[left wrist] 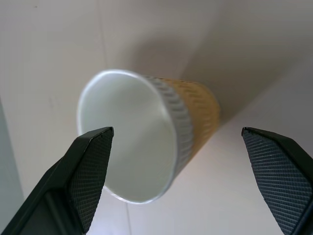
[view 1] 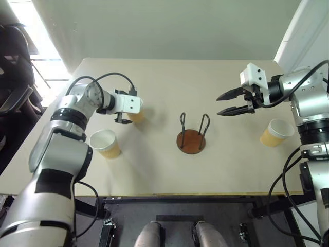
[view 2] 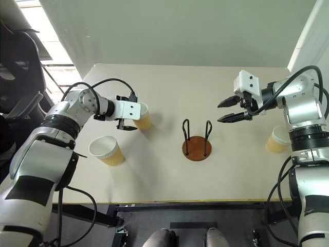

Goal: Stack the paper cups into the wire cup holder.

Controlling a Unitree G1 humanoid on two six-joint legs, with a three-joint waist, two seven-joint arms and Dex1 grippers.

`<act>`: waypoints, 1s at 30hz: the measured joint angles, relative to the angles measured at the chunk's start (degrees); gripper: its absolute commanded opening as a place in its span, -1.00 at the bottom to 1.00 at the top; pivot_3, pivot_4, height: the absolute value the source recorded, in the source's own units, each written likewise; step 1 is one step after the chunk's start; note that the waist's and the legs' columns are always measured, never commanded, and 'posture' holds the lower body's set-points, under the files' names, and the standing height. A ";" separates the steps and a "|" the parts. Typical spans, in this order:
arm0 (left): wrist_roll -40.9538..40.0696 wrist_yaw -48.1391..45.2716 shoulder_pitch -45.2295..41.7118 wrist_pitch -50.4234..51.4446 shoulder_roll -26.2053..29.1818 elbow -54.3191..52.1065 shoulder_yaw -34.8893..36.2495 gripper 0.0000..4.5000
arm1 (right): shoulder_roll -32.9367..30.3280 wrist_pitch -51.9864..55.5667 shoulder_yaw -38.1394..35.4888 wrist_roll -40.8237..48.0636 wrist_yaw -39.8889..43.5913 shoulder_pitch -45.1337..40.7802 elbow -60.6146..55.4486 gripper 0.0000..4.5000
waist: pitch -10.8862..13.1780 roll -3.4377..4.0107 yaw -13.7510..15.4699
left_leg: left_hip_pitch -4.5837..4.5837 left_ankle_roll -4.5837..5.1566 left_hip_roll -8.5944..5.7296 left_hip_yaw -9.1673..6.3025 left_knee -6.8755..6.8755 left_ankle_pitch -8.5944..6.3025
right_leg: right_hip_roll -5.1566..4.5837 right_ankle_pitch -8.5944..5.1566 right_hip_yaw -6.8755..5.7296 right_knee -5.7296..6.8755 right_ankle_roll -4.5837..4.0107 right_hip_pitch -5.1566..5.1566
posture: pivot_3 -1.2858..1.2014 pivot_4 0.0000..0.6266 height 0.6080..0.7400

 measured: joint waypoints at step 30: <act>0.96 -5.80 -3.98 0.70 -0.40 1.11 -0.61 -0.99 | -1.77 1.42 -0.01 0.81 -0.69 1.68 -3.05 0.08 | 0.00 -0.02 0.19 | -0.04 -0.01 -0.01 -0.02 0.05 0.01 | -0.05 0.02 0.01 -0.04 0.04 0.04 | 0.03 -0.52 1.00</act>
